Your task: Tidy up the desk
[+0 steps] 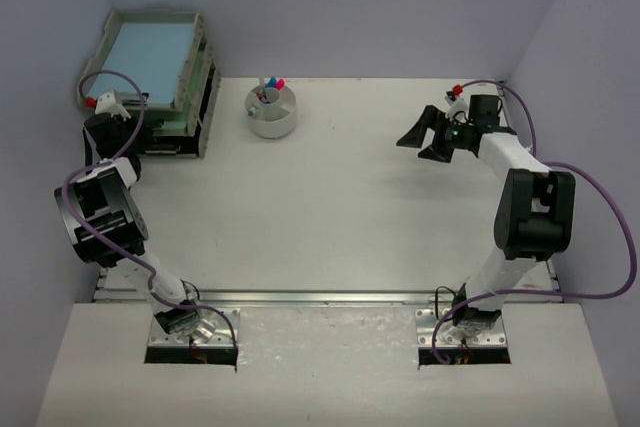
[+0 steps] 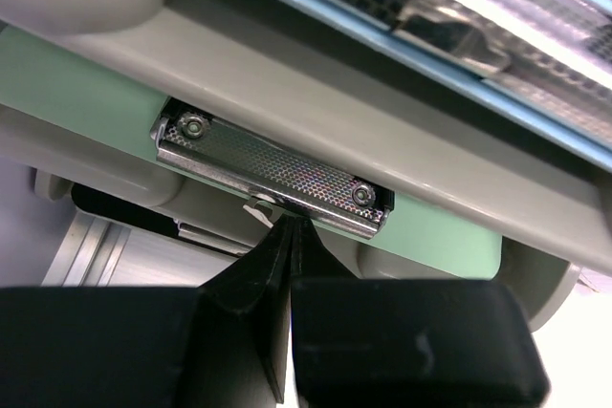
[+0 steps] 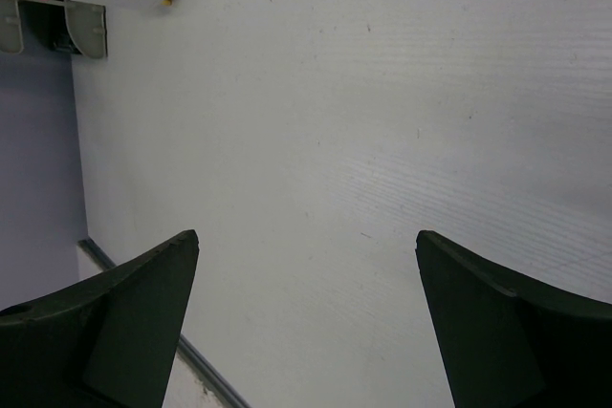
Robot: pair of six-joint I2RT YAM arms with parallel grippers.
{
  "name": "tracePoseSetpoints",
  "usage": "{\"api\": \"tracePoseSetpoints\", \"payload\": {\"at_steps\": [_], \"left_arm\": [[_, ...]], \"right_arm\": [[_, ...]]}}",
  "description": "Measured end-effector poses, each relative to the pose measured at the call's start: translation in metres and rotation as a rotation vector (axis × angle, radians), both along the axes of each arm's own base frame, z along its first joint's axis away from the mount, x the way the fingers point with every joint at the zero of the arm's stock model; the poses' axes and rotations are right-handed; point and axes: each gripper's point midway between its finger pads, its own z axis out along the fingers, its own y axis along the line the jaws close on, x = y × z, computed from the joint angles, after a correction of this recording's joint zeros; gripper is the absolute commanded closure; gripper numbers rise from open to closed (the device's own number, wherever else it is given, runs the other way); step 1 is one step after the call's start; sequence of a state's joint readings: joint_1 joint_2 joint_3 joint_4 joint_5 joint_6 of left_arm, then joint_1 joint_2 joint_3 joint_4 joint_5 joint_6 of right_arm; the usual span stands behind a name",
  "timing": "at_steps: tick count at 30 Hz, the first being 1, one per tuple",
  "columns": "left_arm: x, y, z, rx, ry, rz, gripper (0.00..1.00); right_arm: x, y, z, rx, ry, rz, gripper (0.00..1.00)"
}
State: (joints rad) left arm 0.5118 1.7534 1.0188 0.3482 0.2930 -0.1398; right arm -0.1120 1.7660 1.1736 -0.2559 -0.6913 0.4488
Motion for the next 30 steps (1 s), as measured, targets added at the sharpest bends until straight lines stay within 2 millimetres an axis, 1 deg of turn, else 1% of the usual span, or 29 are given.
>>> {"api": "tracePoseSetpoints", "payload": {"at_steps": [11,14,17,19,21,23,25,26,27,28,29,30], "left_arm": [[0.003,-0.007,-0.001,-0.022,0.001,-0.045,1.00],[0.002,-0.010,0.003,-0.024,-0.005,-0.059,1.00],[0.002,-0.016,0.017,-0.012,-0.032,-0.086,1.00],[-0.003,-0.027,0.034,0.009,-0.060,-0.128,1.00],[-0.013,-0.040,0.054,0.042,-0.089,-0.178,0.99],[-0.025,-0.054,0.075,0.088,-0.118,-0.231,0.96],[-0.035,-0.069,0.089,0.141,-0.125,-0.287,0.92],[-0.041,-0.078,0.092,0.162,-0.112,-0.317,0.90],[-0.045,-0.088,0.092,0.180,-0.092,-0.347,0.86],[-0.048,-0.102,0.088,0.192,-0.058,-0.387,0.81],[-0.051,-0.116,0.083,0.205,-0.023,-0.428,0.75],[-0.054,-0.132,0.076,0.219,0.022,-0.472,0.65]], "right_arm": [[0.002,-0.001,0.003,-0.008,-0.008,-0.001,0.05],[0.003,-0.002,0.004,-0.011,-0.013,0.000,0.05],[0.006,-0.002,0.007,-0.017,-0.027,0.005,0.05],[0.007,-0.002,0.009,-0.024,-0.042,0.012,0.05],[0.008,-0.003,0.011,-0.035,-0.061,0.020,0.05],[0.009,-0.004,0.015,-0.047,-0.086,0.027,0.05],[0.010,-0.005,0.020,-0.066,-0.120,0.034,0.05],[0.011,-0.007,0.023,-0.080,-0.139,0.036,0.04],[0.010,-0.008,0.026,-0.093,-0.156,0.038,0.03],[0.010,-0.009,0.028,-0.108,-0.173,0.041,0.02],[0.009,-0.010,0.030,-0.122,-0.189,0.045,0.01],[0.009,-0.011,0.031,-0.144,-0.210,0.048,0.01]]}}
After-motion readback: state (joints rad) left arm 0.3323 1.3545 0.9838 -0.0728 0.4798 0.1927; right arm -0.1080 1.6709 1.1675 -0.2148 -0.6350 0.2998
